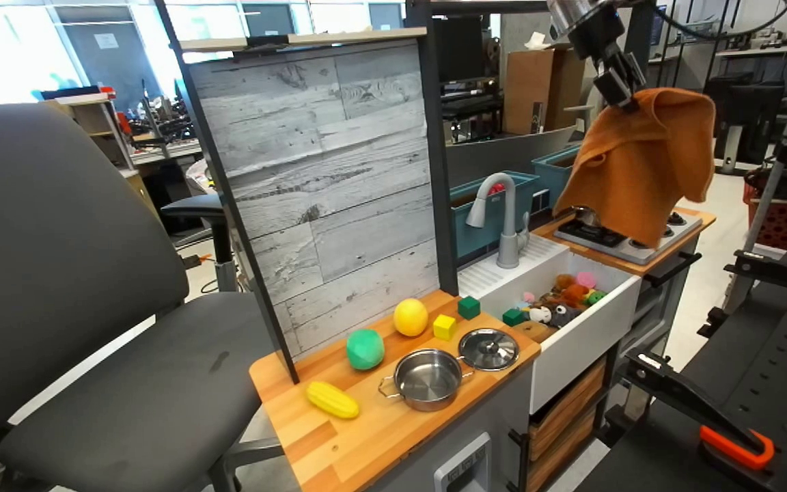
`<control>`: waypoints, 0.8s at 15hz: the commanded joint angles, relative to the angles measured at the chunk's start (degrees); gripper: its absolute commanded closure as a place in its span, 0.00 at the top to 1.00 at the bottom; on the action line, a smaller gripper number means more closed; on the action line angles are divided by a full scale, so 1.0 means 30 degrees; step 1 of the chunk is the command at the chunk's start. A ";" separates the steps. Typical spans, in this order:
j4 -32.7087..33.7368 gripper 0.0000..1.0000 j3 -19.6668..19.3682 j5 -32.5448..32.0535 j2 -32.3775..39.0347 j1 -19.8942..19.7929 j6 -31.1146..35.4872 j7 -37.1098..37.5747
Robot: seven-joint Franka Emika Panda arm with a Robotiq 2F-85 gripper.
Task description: Remove the brown towel from the black railing and put it on the stove
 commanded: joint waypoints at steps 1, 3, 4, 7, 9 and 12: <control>0.0115 0.00 0.0133 -0.0844 0.1425 0.0508 0.1385 0.1767; 0.0183 0.00 0.0021 -0.1147 0.2208 0.0912 0.1971 0.2545; 0.0164 0.00 -0.0046 -0.1253 0.2502 0.1049 0.2398 0.2974; 0.0723 0.00 -0.0193 -0.1253 0.3498 0.1252 0.2882 0.4045; 0.1139 0.00 -0.0352 -0.1283 0.4373 0.1389 0.2820 0.4779; 0.1700 0.00 -0.0562 -0.1526 0.5451 0.1693 0.2672 0.5621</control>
